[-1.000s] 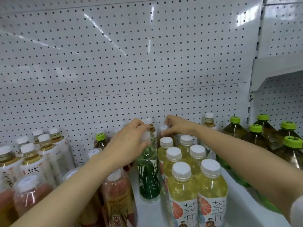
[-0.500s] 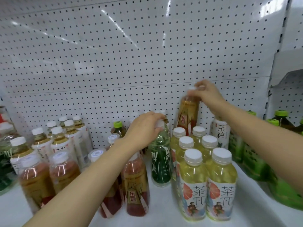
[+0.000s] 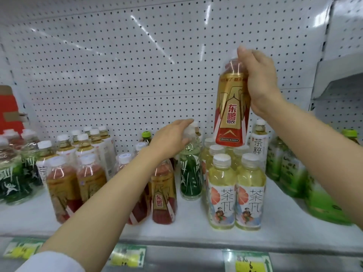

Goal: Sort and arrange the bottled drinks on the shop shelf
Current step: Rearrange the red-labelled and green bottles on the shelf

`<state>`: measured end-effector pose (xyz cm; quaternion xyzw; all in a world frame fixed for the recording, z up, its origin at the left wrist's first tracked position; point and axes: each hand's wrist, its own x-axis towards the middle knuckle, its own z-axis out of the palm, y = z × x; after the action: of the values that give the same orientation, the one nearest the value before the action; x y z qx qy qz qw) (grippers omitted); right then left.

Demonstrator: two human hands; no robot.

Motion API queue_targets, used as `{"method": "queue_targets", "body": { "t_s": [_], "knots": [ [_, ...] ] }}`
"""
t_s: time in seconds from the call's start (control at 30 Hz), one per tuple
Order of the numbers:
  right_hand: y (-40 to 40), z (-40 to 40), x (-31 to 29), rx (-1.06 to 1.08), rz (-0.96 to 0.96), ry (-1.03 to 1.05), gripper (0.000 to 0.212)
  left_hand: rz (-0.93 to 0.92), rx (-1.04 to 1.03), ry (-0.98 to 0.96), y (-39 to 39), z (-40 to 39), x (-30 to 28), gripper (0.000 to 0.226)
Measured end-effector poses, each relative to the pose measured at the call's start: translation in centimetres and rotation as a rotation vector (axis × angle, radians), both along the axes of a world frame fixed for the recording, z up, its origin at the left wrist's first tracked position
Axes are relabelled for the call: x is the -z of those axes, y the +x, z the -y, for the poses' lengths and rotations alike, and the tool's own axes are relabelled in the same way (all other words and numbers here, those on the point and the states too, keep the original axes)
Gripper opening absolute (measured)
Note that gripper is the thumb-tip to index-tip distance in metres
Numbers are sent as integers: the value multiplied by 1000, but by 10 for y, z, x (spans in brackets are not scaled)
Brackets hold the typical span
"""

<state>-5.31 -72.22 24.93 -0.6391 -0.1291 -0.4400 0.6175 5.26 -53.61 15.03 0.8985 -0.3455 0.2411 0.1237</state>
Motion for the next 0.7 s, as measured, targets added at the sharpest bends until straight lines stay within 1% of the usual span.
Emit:
{"method": "queue_targets", "body": {
  "t_s": [0.1,0.2,0.23,0.33,0.43,0.6,0.7],
  "knots": [
    [-25,-19,26,-30,18,-11,38,23,-26,-37,-14,-23,9,56],
    [-47,-39,45,-64,120,-44,22,30,-21,-95,-32,-51,23,48],
    [-52,-47,48,-71,141,-56,20,34,-14,-108,-37,-61,28,47],
    [-58,-64,52,-98,165,-47,19,35,-17,-50,-47,-86,41,54],
    [-56,-80,63,-107,133,-62,20,8,-41,2,-53,-96,51,63],
    [-36,-104,133,51,-26,-117,30,49,-16,25,-49,-96,48,62],
    [-20,-115,172,248,-47,-192,38,97,15,67,-45,-101,42,59]
  ]
}}
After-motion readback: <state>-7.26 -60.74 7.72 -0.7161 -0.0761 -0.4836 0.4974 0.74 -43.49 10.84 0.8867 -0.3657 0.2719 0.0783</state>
